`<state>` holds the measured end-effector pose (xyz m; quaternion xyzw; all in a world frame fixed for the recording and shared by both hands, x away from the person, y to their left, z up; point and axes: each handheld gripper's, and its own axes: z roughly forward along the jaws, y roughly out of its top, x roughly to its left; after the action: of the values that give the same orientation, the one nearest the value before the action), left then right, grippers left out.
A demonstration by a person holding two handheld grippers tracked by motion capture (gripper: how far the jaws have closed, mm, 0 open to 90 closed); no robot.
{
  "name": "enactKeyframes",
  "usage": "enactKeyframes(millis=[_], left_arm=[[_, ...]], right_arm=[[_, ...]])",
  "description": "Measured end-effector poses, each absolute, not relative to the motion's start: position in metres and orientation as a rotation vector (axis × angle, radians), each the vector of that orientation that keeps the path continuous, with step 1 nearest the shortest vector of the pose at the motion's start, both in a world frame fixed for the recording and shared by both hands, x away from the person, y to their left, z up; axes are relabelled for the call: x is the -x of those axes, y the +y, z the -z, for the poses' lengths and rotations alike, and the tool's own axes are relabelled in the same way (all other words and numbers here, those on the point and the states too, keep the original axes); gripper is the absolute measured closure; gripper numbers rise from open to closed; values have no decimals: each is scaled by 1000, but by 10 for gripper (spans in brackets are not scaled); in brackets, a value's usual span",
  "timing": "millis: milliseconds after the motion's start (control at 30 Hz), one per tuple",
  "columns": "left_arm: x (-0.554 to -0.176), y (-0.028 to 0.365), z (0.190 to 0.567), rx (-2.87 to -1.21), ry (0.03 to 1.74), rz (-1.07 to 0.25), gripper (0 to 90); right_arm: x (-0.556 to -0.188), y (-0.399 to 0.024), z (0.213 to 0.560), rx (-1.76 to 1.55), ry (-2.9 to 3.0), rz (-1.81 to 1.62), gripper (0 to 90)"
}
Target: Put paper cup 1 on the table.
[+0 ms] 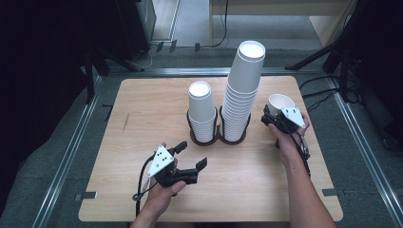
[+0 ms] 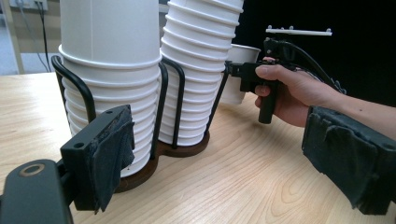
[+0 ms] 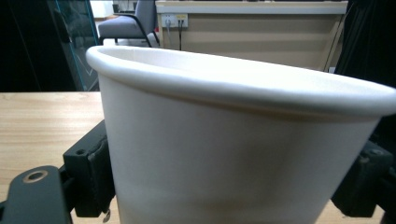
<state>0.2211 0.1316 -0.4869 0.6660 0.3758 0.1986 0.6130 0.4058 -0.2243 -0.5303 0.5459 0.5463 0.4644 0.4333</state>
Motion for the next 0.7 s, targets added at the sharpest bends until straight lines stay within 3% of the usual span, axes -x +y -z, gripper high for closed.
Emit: enactKeyframes(millis=[700], left_arm=[[-222,133,487,-1532,873,-455,96]], right_arm=[[-405,-220,544,-1344,1400,-1103,124]])
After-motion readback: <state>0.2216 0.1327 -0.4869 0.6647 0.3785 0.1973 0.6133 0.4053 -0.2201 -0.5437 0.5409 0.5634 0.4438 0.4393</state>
